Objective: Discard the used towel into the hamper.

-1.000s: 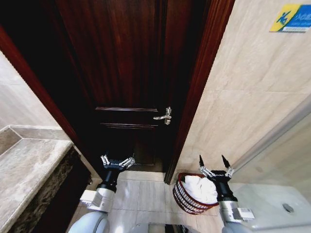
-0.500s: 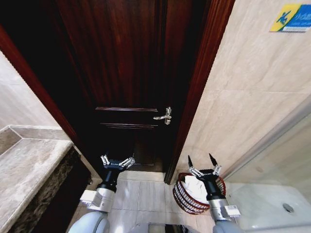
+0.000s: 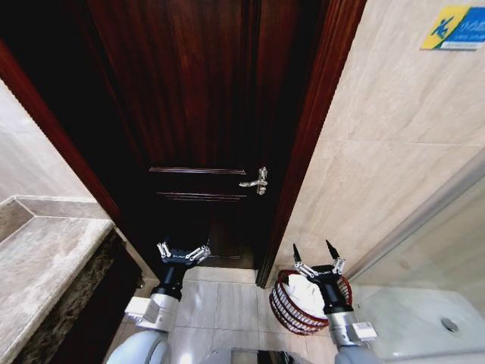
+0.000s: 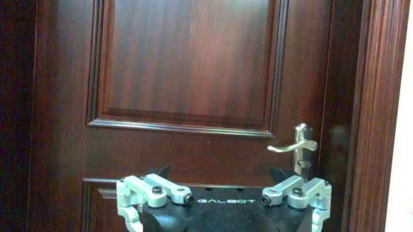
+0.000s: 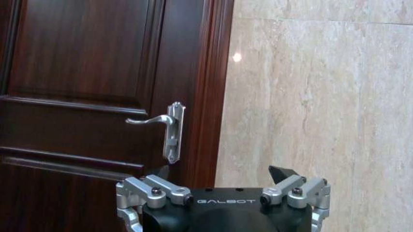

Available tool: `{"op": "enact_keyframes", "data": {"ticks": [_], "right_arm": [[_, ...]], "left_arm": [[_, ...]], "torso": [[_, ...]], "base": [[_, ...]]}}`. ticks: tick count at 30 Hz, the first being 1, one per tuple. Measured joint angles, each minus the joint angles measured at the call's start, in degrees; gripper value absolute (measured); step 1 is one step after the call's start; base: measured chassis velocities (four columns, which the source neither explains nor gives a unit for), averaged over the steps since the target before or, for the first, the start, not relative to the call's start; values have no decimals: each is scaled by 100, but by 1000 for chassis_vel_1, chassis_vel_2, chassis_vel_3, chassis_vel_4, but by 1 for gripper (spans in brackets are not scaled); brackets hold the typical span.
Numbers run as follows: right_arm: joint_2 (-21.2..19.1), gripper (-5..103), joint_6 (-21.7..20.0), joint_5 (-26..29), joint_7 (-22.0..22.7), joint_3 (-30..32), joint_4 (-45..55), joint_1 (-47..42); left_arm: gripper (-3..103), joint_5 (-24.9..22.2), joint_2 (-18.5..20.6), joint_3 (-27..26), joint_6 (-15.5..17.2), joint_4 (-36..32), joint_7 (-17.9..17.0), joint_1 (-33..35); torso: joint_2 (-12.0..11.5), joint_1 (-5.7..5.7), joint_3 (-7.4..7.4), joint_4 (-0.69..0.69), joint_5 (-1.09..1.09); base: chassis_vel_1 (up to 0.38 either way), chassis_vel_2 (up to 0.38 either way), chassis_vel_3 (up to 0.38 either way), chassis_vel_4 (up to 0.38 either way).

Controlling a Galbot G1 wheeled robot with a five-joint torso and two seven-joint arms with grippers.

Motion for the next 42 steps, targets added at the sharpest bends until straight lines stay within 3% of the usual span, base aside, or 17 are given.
{"op": "enact_keyframes", "data": {"ticks": [7,25,42], "right_arm": [[0,100,1,3,-2,2,-4,0],[1,100,4,10,-3,6,-9,2],[2,100,4,10,-2,6,-9,2]], "left_arm": [[100,0,0,0,0,0,0,0],[100,0,0,0,0,0,0,0],[100,0,0,0,0,0,0,0]], "torso": [[5,3,3,0,0],[389,178,209,0,0],[587,272,312,0,0]], "base": [[0,0,0,0],[0,0,0,0],[0,0,0,0]]}}
